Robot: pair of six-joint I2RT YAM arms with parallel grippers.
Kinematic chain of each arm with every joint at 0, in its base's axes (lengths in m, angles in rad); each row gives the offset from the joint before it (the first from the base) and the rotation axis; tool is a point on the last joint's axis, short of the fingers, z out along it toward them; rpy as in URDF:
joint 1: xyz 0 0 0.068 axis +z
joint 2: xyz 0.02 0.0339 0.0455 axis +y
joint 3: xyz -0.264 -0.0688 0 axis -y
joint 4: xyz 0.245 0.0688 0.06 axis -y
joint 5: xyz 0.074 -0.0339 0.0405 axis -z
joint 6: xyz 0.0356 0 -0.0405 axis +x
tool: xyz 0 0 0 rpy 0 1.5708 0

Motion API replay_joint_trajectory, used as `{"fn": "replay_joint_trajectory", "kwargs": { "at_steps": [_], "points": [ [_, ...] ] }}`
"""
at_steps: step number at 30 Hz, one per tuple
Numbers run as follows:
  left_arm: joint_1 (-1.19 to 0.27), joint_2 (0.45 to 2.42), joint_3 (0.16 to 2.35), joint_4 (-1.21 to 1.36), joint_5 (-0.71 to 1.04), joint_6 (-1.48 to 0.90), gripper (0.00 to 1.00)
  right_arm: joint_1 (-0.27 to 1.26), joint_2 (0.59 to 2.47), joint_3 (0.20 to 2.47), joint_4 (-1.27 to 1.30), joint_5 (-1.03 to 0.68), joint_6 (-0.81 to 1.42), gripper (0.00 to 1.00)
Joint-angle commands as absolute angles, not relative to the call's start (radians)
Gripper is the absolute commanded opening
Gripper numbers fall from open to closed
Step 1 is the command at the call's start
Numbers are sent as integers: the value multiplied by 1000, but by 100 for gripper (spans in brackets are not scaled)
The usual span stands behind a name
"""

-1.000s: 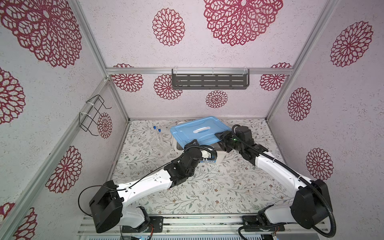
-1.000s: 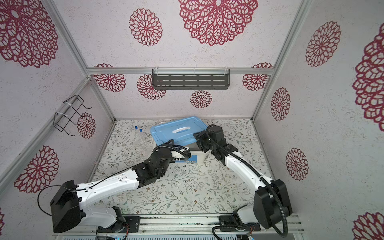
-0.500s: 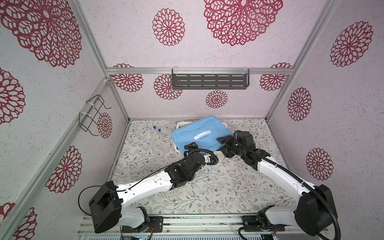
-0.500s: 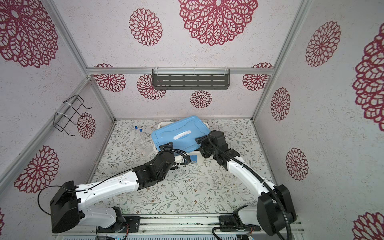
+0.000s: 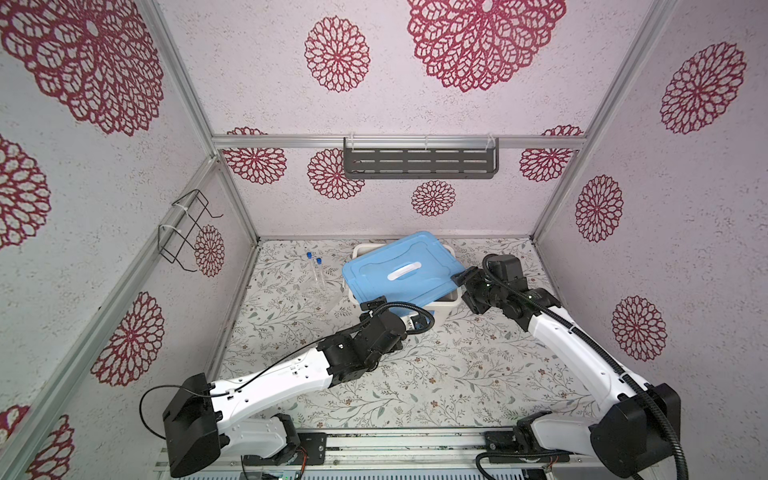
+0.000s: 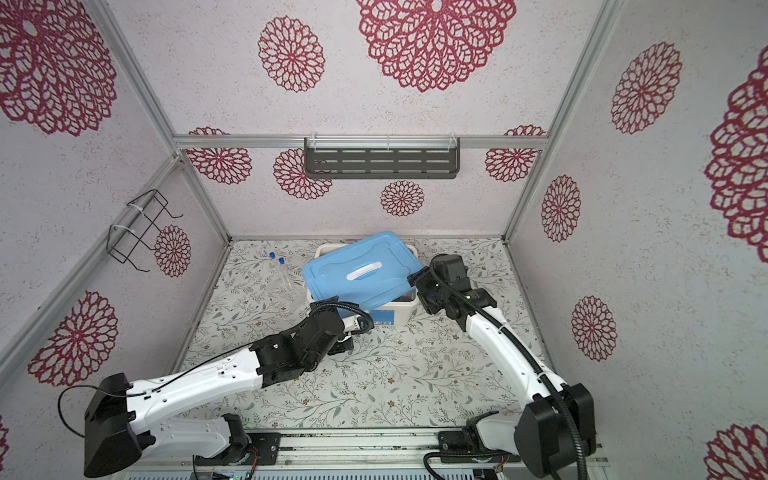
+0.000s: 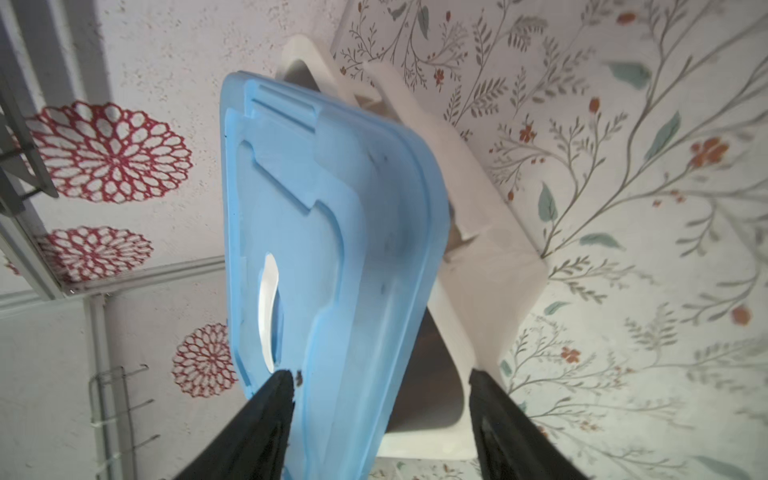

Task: Organize the chemistry lab equipment
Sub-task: 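Swing the lid over the bin with the left gripper while the right grasps it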

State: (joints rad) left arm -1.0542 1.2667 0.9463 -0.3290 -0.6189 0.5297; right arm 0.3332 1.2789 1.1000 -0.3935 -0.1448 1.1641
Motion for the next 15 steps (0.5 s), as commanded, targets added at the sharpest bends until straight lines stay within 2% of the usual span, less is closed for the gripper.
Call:
{"fn": "replay_joint_trajectory", "kwargs": {
  "at_steps": [1,3,6,9,12,15],
  "points": [
    [-1086,1237,1028,-423,-493,400,97,290,1257,1186,-422,-147,828,70],
    [-1096,1228,1068,-473,-428,338,97,291,1285,1258,-464,-90,631,67],
    [-1102,1190,1072,-472,-384,248,97,291,1352,1332,-509,12,480,65],
    [-1100,1122,1045,-410,-359,136,97,292,1427,1390,-481,-23,421,63],
    [-1082,1077,1006,-342,-489,-17,97,302,1499,1448,-466,-45,394,62],
    [-1007,1081,1018,-432,-571,-192,97,304,1565,1475,-471,3,355,61]
  ]
}}
